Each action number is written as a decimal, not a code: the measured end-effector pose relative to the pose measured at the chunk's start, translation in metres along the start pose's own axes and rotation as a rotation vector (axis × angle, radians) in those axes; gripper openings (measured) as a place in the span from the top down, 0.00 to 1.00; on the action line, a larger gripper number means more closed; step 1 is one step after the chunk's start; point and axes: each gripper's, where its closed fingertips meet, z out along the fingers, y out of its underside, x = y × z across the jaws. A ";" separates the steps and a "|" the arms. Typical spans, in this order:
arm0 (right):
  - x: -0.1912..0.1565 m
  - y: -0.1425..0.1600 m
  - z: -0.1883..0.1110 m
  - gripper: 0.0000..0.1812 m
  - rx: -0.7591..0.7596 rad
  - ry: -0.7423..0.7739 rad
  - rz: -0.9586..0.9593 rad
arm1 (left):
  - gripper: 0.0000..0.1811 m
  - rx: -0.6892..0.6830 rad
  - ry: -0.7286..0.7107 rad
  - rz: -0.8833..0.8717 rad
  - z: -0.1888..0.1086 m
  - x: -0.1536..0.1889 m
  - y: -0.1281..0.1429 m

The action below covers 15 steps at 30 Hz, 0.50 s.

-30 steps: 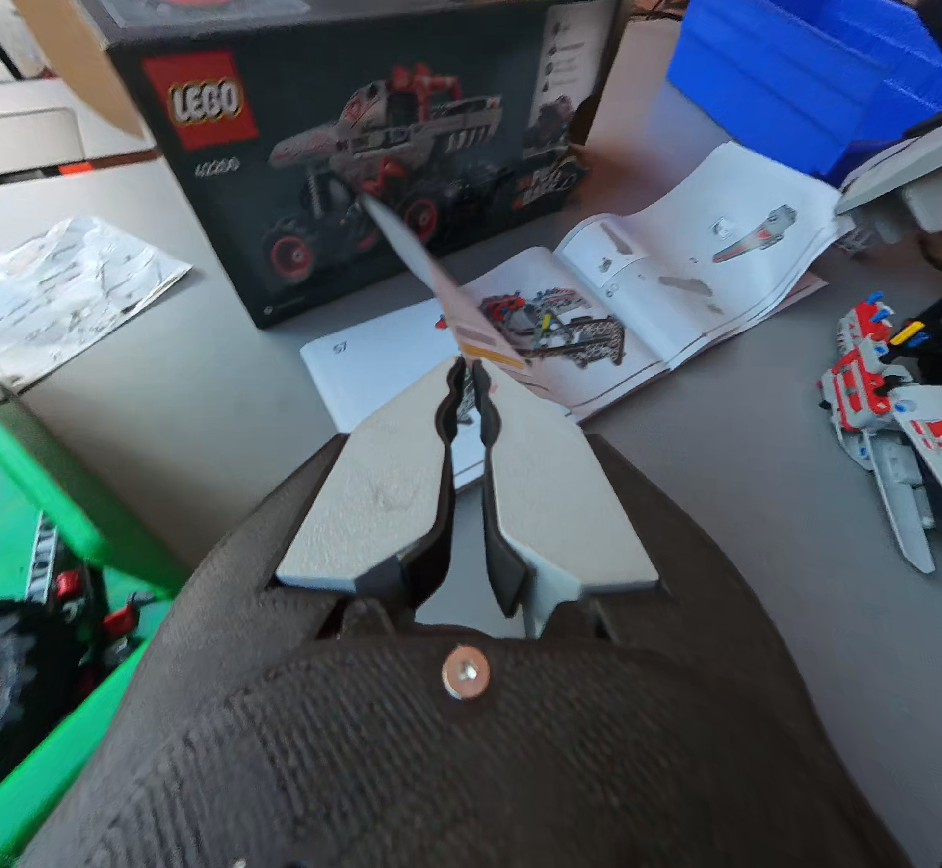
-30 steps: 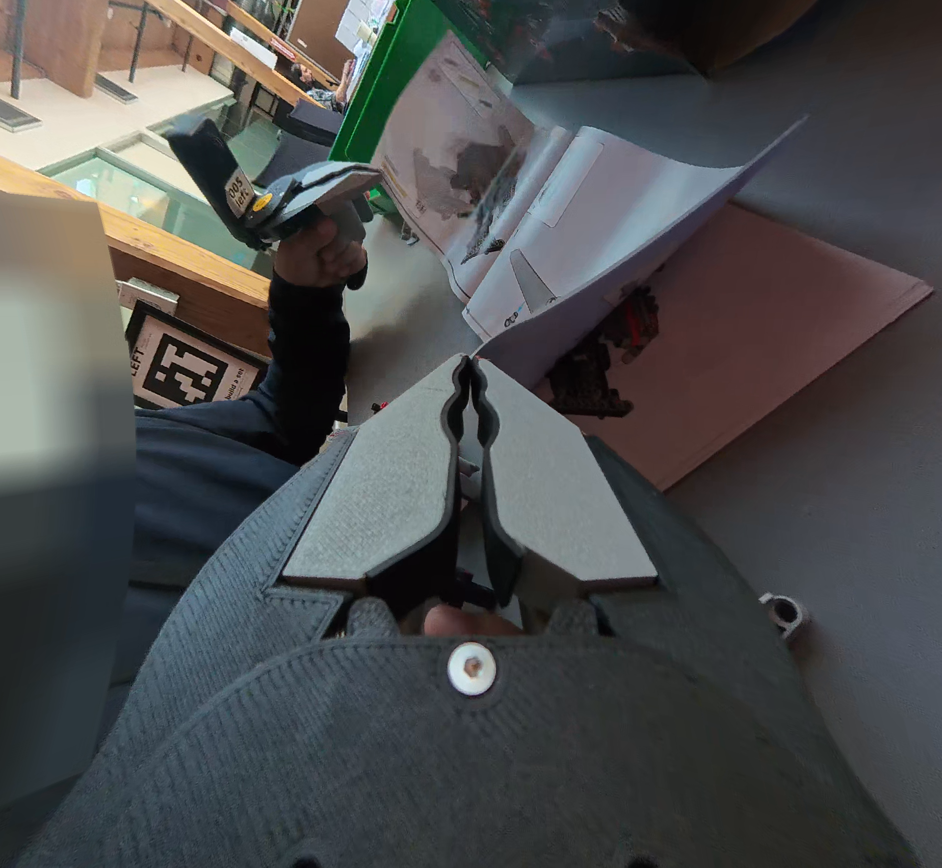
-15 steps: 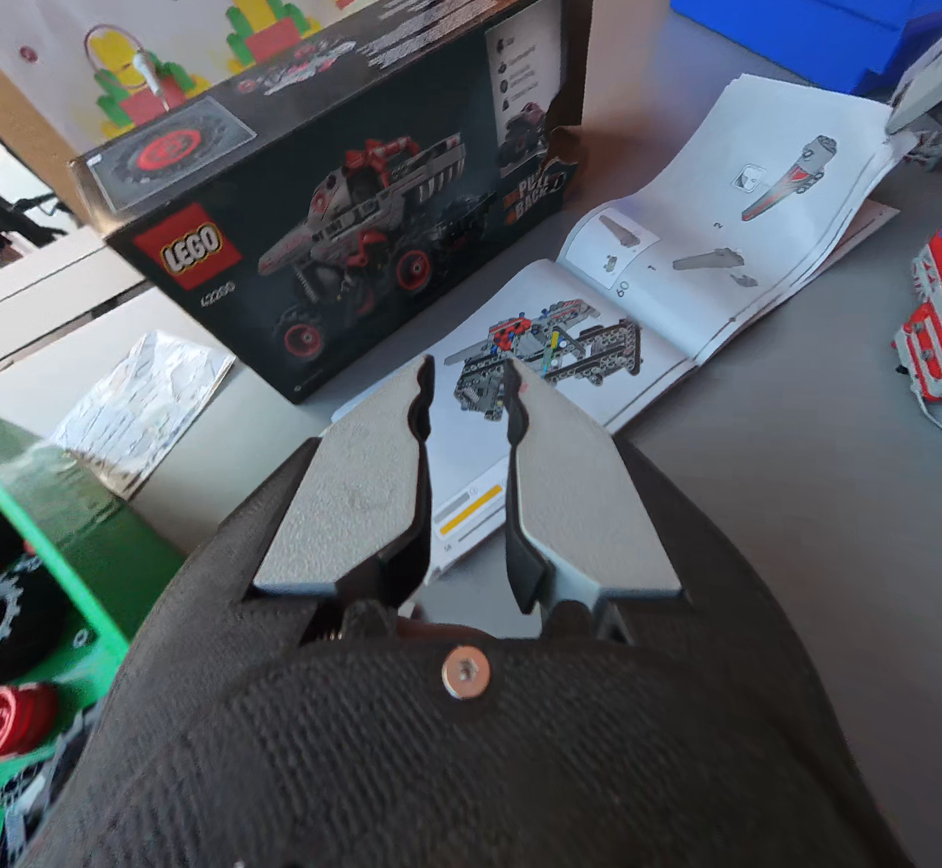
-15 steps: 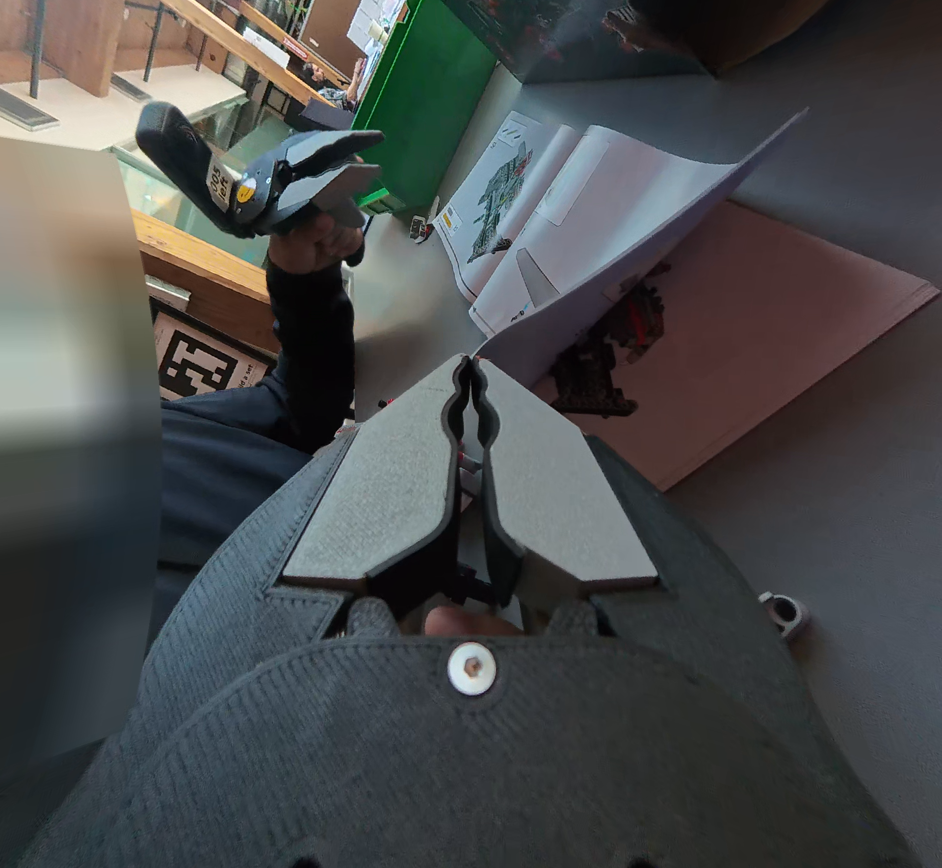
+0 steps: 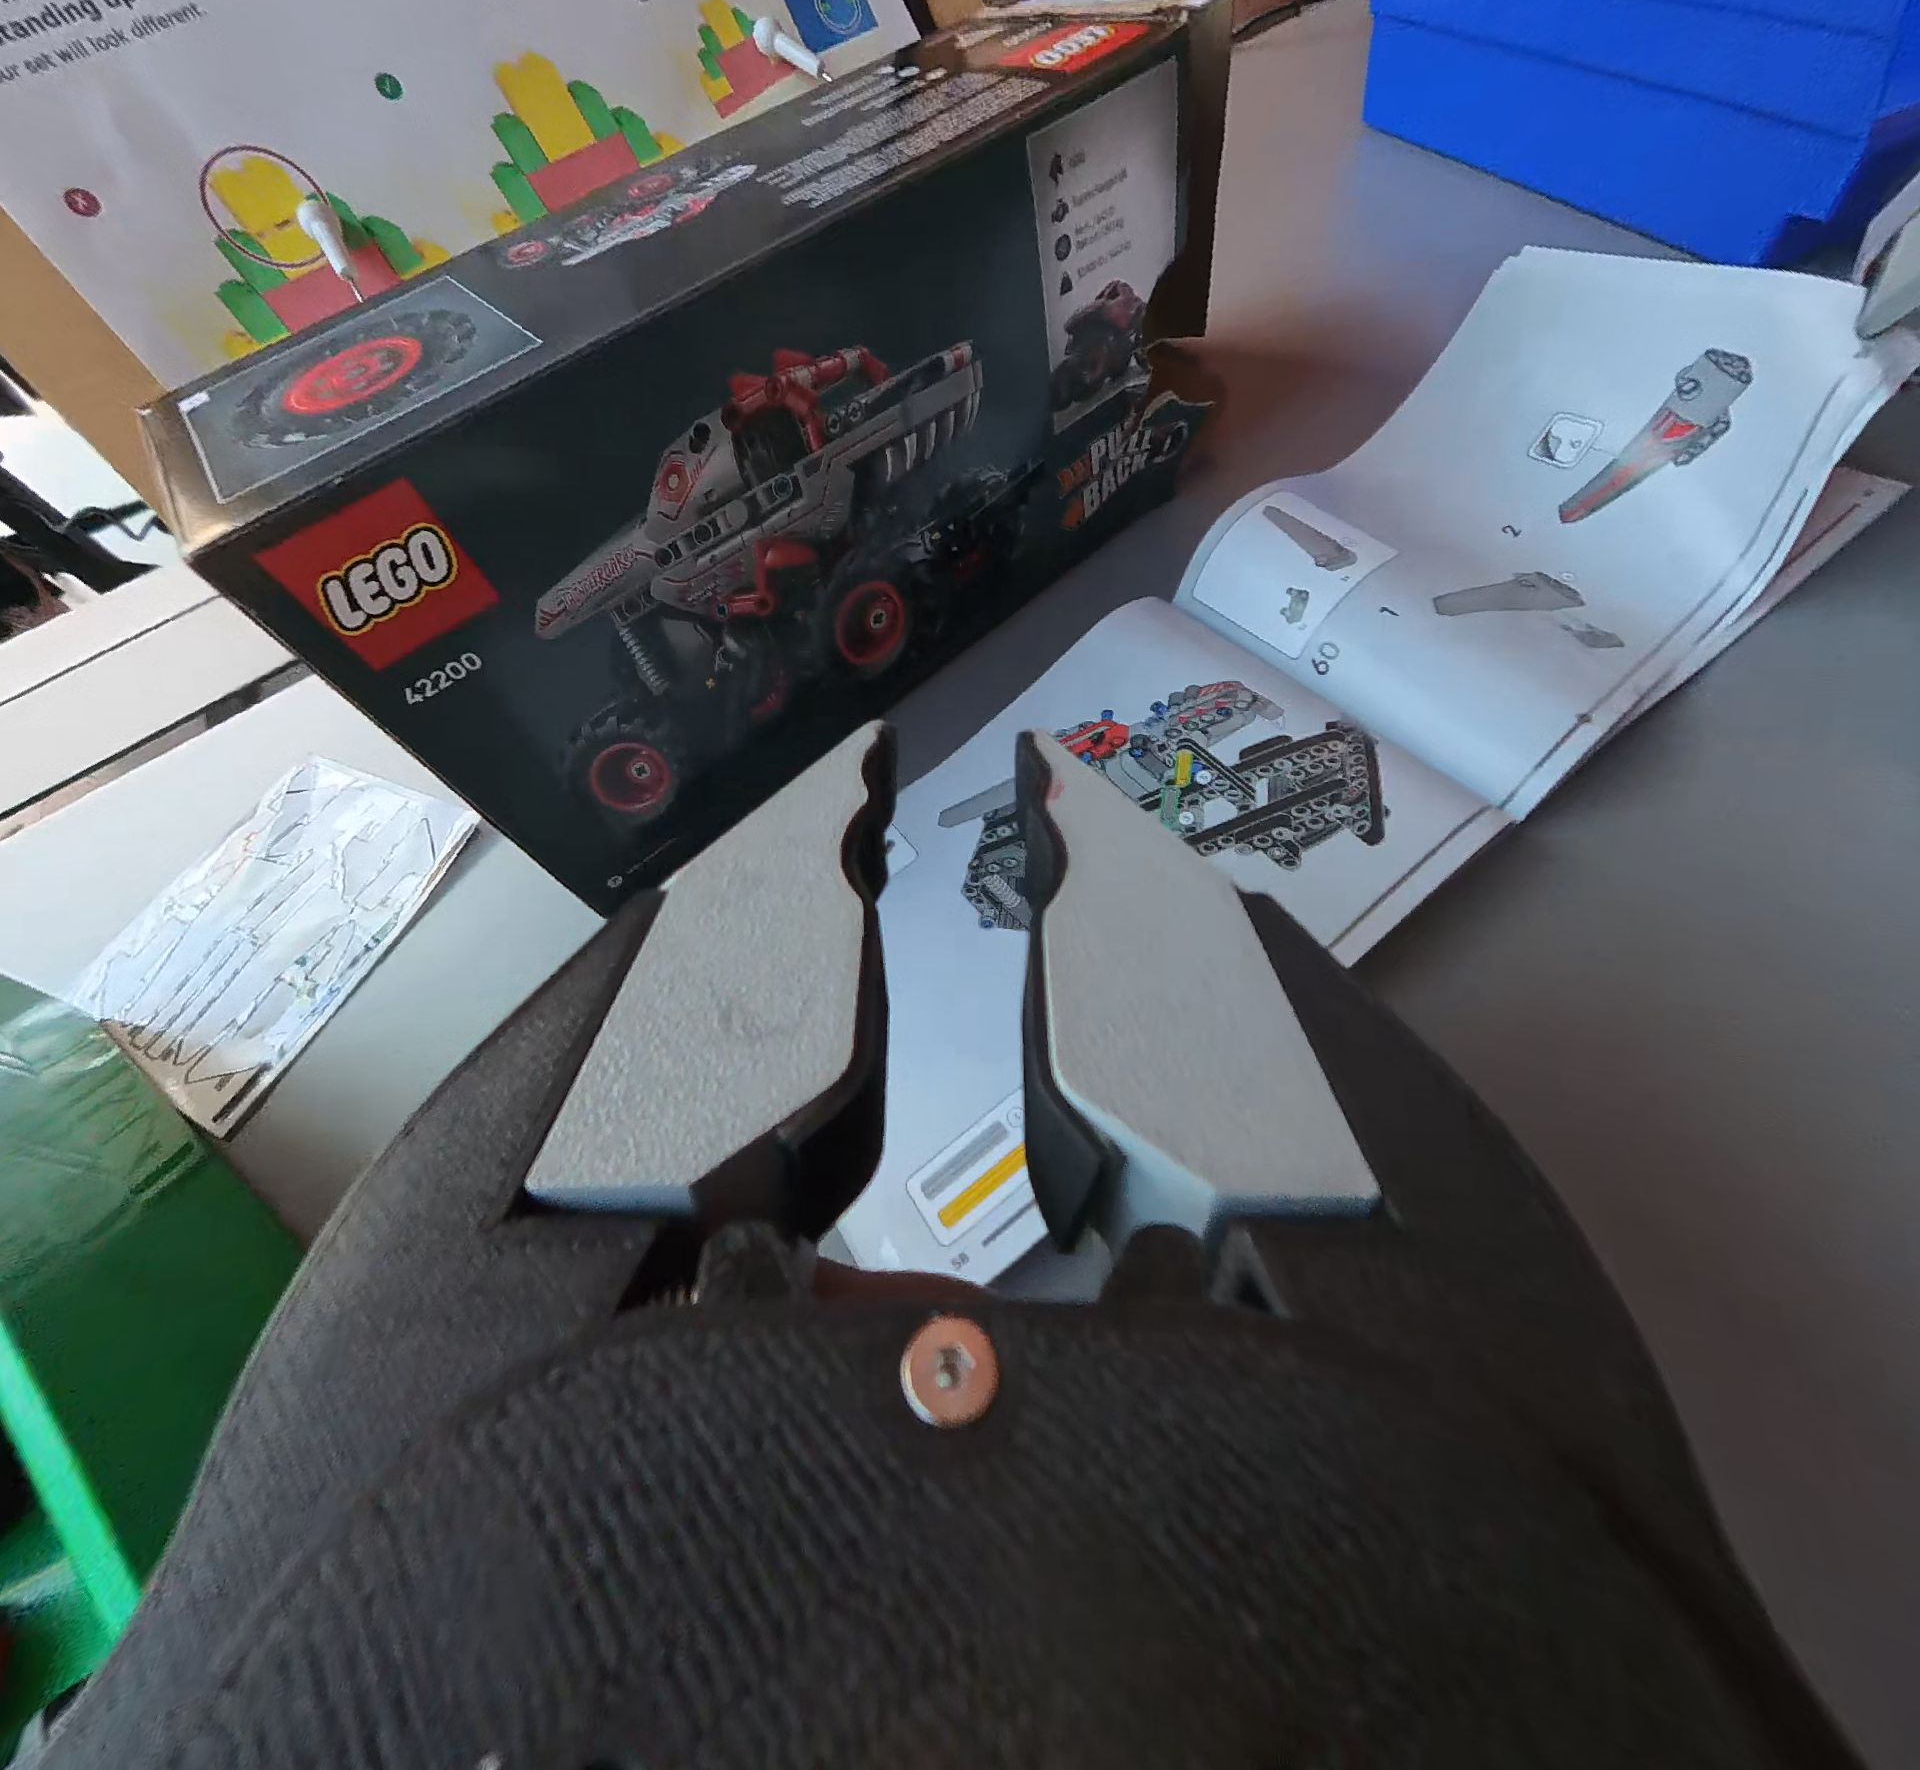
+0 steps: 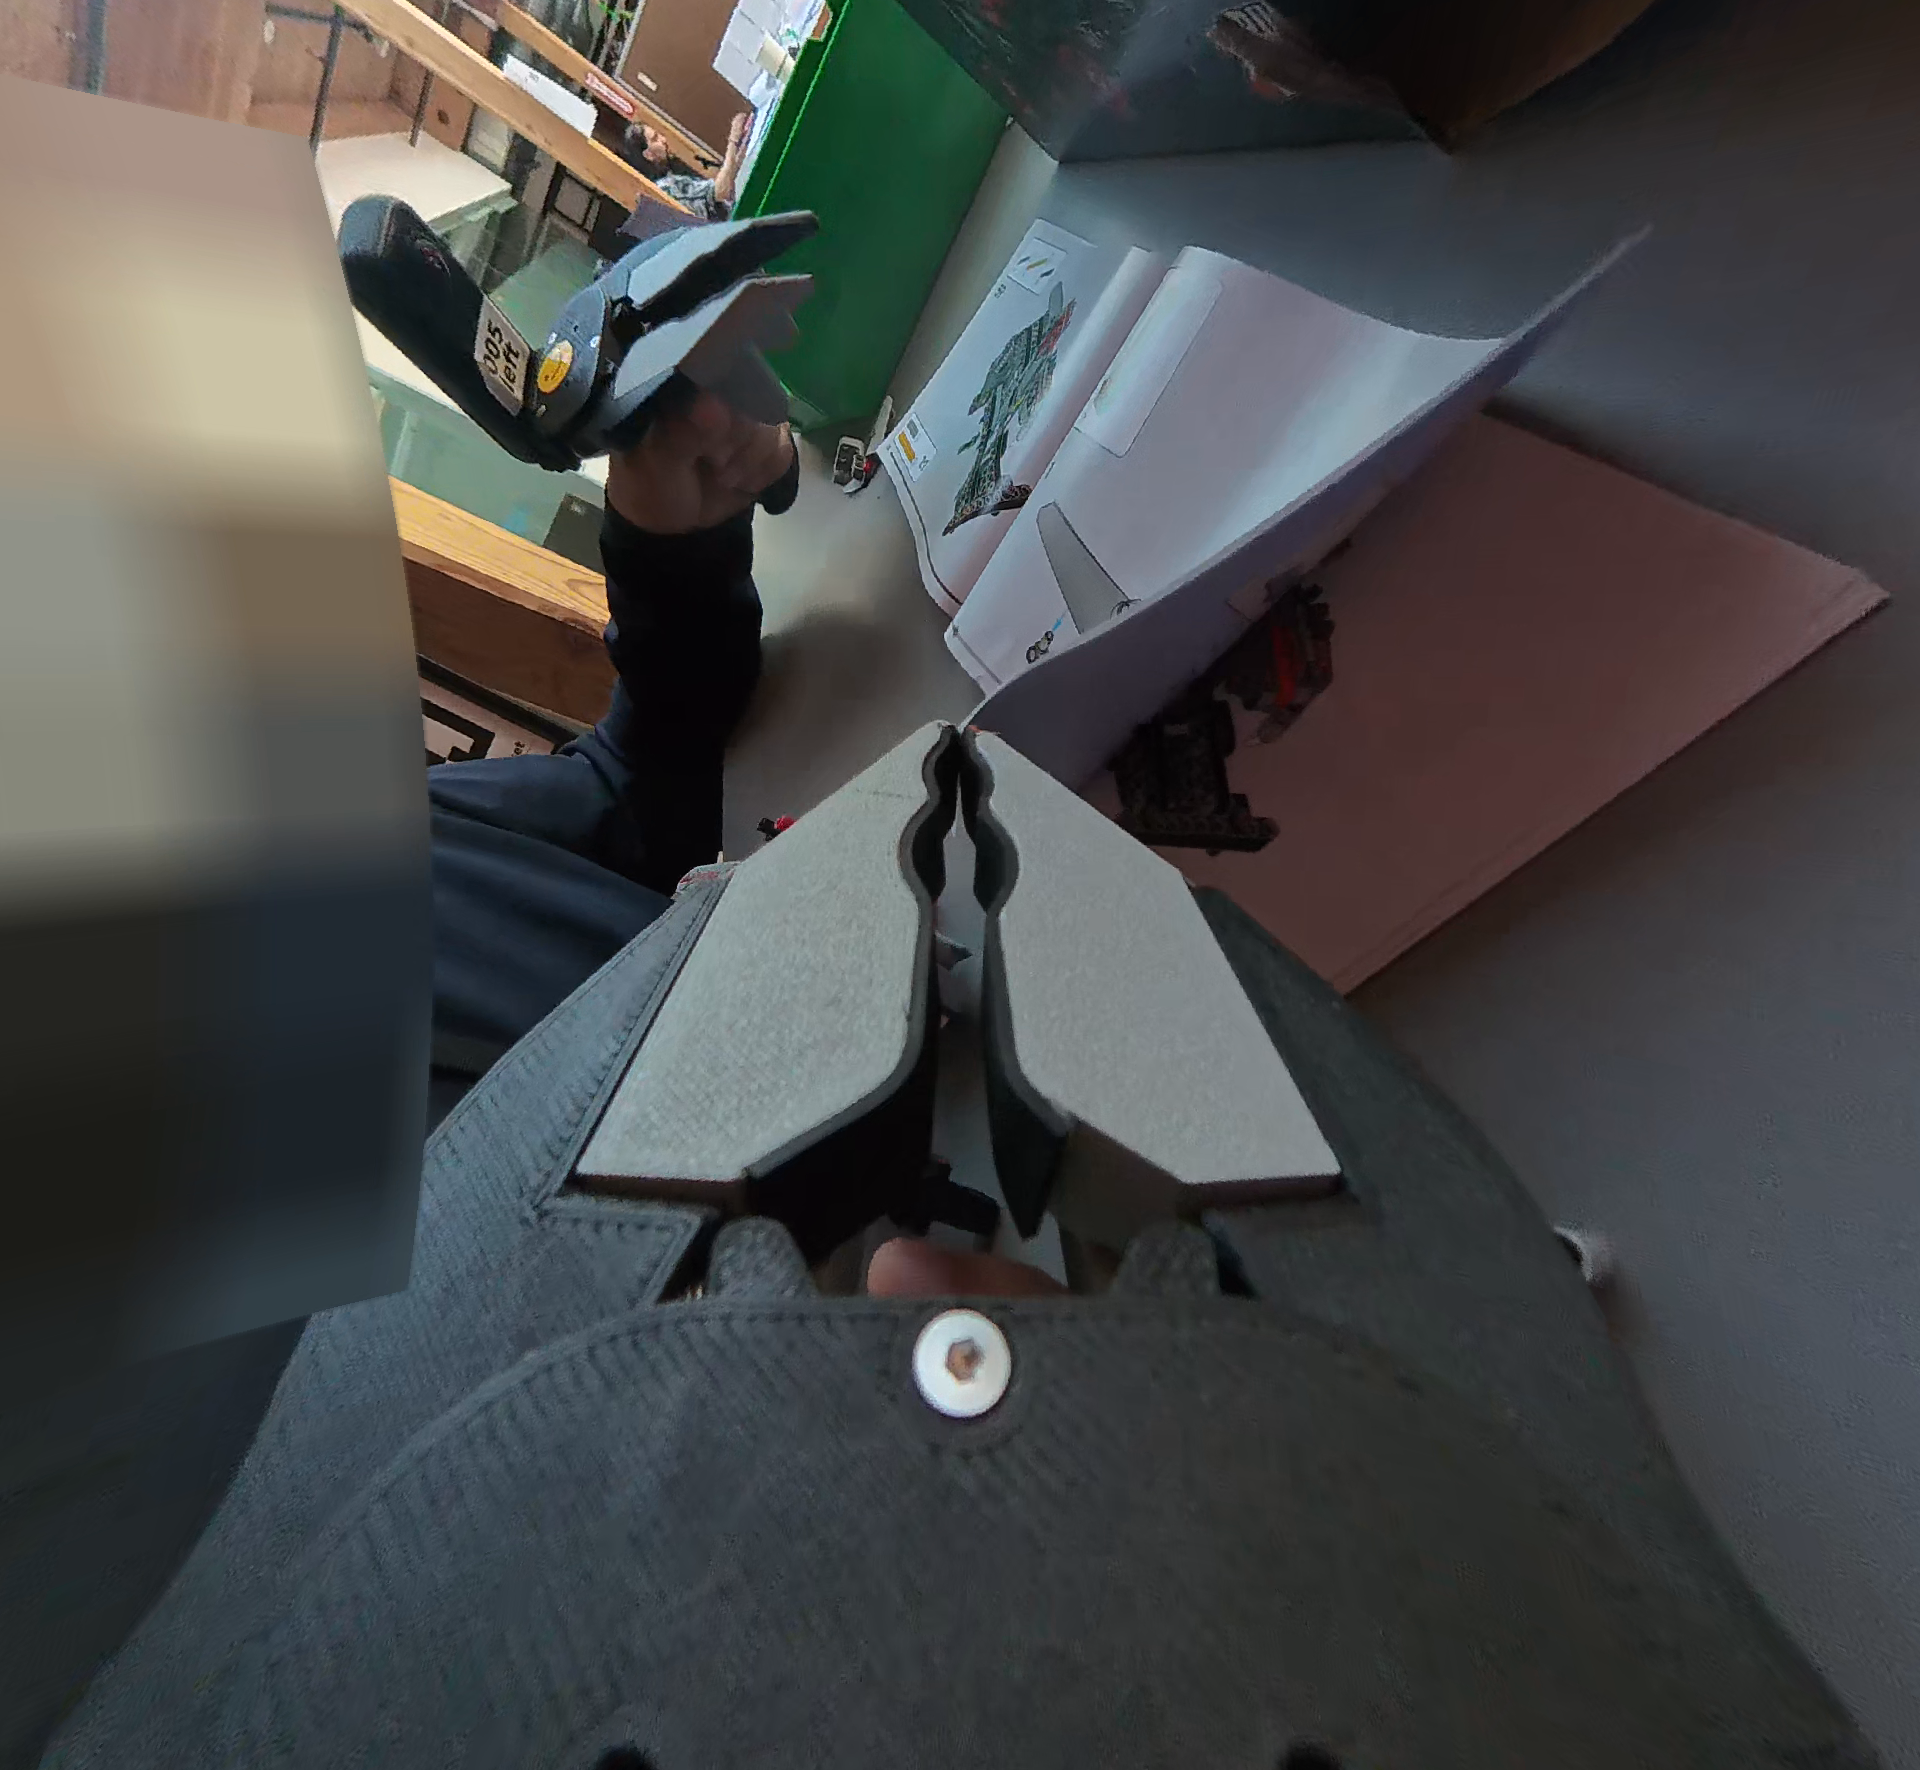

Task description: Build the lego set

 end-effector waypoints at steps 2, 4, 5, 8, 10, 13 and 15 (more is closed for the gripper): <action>0.001 0.001 0.001 1.00 -0.006 0.002 0.001 | 0.88 -0.013 -0.003 0.024 0.001 0.003 0.001; 0.000 0.002 0.002 1.00 -0.007 0.003 -0.001 | 0.88 -0.021 -0.012 0.053 0.002 0.005 0.002; 0.000 0.001 0.002 1.00 -0.006 0.003 -0.001 | 0.88 -0.030 -0.014 0.063 0.003 0.006 0.004; -0.001 0.001 0.002 1.00 0.000 -0.001 0.000 | 0.88 -0.039 -0.014 0.061 0.005 0.006 0.006; -0.002 0.000 0.001 1.00 0.004 -0.008 0.001 | 0.88 -0.043 -0.022 0.050 0.006 0.003 0.008; -0.004 0.000 0.001 1.00 0.008 -0.020 0.003 | 0.88 -0.042 -0.033 0.036 0.007 -0.001 0.009; -0.004 0.000 0.001 1.00 0.010 -0.018 0.001 | 0.89 -0.050 -0.045 0.034 0.009 -0.003 0.011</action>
